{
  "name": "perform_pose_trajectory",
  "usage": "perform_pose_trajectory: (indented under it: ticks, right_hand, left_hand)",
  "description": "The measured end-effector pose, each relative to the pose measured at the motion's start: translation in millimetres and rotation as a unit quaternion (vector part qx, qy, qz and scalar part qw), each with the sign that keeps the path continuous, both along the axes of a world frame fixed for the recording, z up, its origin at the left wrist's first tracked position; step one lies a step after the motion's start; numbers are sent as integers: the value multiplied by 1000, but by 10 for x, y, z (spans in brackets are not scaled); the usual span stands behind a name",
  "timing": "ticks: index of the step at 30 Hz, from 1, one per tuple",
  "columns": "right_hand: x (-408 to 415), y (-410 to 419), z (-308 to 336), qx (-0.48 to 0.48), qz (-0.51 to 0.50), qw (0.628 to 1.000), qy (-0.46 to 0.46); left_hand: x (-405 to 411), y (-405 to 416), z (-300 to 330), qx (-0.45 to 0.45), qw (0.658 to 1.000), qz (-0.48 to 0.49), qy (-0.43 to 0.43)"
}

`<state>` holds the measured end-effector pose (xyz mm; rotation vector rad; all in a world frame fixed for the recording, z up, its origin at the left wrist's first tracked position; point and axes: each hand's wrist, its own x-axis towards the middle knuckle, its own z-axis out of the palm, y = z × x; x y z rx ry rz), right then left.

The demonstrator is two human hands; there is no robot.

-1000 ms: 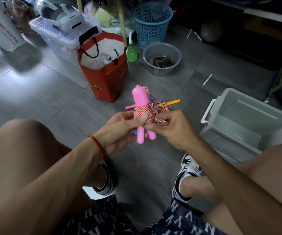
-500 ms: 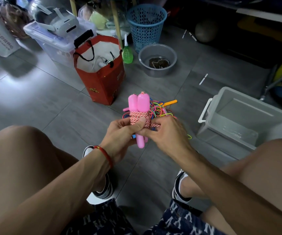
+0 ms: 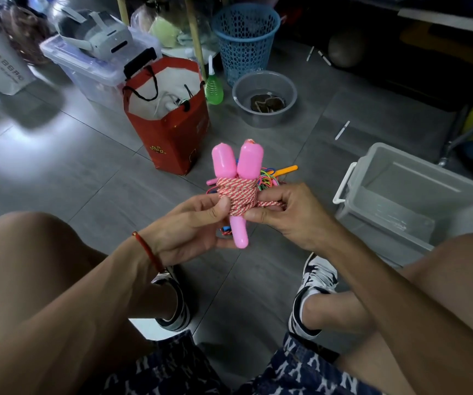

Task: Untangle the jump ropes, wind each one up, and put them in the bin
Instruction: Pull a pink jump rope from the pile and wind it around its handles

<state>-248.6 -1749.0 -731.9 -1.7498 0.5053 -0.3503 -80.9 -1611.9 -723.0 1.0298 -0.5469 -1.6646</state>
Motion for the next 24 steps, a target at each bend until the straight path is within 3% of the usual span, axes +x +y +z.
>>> perform_pose_trajectory:
  ticks: [5,11,17,24]
  right_hand:
    - [-1,40,-22,-18,-2,999,51]
    - [4,58,11,-172,-90,964,184]
    - [3,164,124,-223,-103,953,177]
    - [-22,183,170,-244,-74,959,123]
  left_hand:
    - [-51,-26,-10,-8,999,32,-16]
    - [-34,-85,-11,49,987,136,-70]
    - [-74,-121,-45,63,979,164,-99]
    - [-117,-53,-41,75,986,88,-120]
